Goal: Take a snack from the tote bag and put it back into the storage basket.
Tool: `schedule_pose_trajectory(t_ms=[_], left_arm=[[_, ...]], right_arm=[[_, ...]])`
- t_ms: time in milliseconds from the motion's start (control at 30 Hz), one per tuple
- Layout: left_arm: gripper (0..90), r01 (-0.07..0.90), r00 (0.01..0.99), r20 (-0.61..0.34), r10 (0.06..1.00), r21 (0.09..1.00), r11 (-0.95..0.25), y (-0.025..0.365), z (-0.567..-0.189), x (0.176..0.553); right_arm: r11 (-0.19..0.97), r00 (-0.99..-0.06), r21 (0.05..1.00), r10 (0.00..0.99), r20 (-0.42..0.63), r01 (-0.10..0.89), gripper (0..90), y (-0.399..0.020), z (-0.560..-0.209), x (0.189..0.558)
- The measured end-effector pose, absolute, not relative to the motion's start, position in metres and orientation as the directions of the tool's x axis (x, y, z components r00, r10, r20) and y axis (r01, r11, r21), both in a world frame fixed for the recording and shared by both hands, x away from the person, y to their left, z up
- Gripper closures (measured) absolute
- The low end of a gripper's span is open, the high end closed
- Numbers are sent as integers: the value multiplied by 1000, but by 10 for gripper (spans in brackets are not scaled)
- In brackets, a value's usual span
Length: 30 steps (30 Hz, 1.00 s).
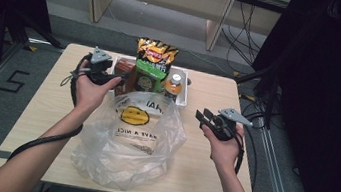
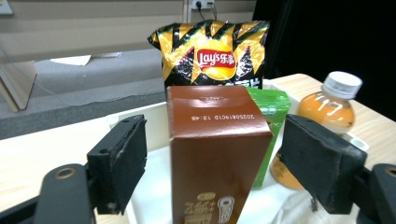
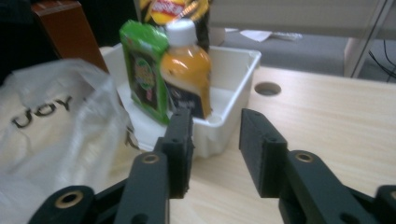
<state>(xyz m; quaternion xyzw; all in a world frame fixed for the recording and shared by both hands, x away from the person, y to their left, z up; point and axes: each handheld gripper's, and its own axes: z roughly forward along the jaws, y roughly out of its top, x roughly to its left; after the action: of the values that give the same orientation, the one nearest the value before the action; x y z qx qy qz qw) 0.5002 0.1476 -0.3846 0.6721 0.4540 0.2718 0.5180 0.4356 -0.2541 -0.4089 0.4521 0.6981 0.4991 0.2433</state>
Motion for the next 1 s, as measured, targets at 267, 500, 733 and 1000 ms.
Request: schedule_pose_trajectory(t_ms=[267, 500, 733, 1000], left_arm=[[482, 286, 467, -82, 880, 956, -63, 175, -373, 487], [726, 318, 453, -88, 887, 946, -69, 183, -376, 491], [816, 307, 438, -84, 895, 950, -61, 187, -377, 499], [897, 330, 412, -67, 909, 941, -80, 188, -384, 512]], right_arm=[[128, -554, 946, 830, 61, 297, 827, -220, -383, 439], [138, -606, 948, 793, 68, 287, 869, -184, -371, 450], [172, -642, 946, 765, 48, 276, 866, -150, -367, 466], [209, -690, 932, 721, 58, 296, 872, -115, -364, 481]])
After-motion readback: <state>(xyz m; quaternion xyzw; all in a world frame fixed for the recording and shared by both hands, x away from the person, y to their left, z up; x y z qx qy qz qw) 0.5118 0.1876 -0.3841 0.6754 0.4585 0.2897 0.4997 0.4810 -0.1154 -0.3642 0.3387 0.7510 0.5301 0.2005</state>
